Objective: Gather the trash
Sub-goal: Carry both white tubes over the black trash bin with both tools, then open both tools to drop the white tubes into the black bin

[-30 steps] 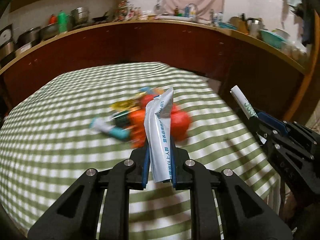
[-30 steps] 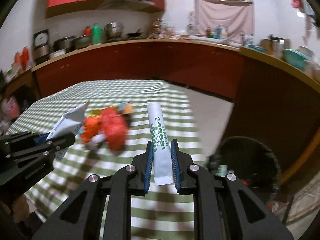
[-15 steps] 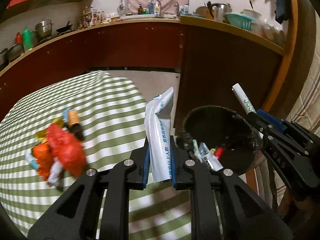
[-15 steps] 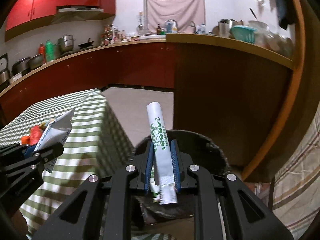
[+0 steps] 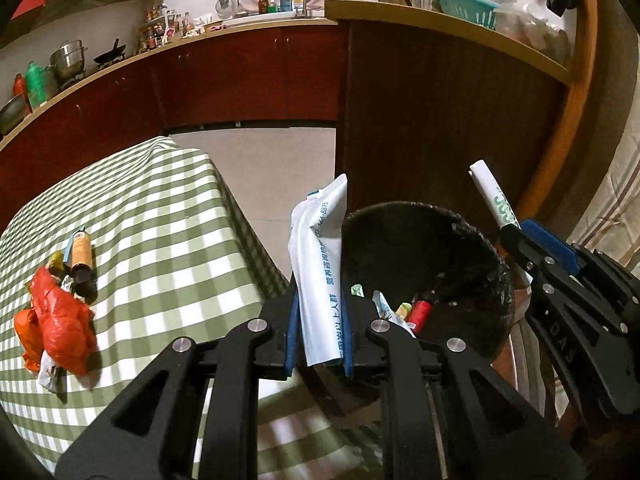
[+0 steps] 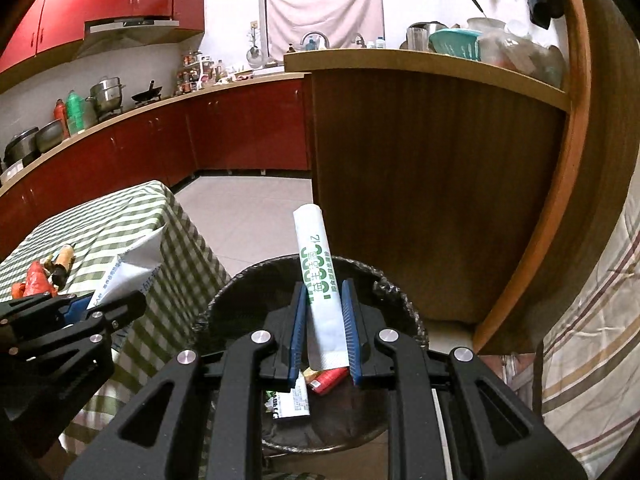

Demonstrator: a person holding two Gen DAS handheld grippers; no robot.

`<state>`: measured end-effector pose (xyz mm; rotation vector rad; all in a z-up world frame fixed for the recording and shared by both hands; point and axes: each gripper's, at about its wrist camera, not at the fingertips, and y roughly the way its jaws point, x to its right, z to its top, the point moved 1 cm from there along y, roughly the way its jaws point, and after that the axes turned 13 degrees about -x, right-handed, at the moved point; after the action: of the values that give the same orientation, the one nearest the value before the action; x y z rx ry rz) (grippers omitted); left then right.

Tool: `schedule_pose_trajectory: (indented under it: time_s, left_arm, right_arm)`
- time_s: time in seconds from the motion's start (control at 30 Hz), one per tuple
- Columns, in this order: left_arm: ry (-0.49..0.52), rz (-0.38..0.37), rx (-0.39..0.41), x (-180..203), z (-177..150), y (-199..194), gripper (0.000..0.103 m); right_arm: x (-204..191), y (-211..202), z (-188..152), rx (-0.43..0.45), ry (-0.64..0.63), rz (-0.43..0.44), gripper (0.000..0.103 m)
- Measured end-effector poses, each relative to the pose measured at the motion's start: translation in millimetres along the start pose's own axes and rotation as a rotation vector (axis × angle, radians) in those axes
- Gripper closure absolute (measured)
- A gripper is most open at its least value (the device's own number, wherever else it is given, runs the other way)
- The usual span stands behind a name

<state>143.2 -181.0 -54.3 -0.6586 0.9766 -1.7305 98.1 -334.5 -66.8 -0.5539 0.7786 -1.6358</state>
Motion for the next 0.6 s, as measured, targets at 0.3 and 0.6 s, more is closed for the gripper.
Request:
schedule_pose_trajectory:
  time_s: [0.3, 0.6]
  left_arm:
    - [0.018, 0.005, -0.025, 16, 9, 15, 0.086]
    - [-0.007, 0.009, -0.066, 31, 22, 30, 0.078]
  right_arm:
    - [10, 12, 5, -0.004, 0.014, -0.007, 0.084]
    - [19, 26, 9, -0.015, 0.034, -0.015, 0.083]
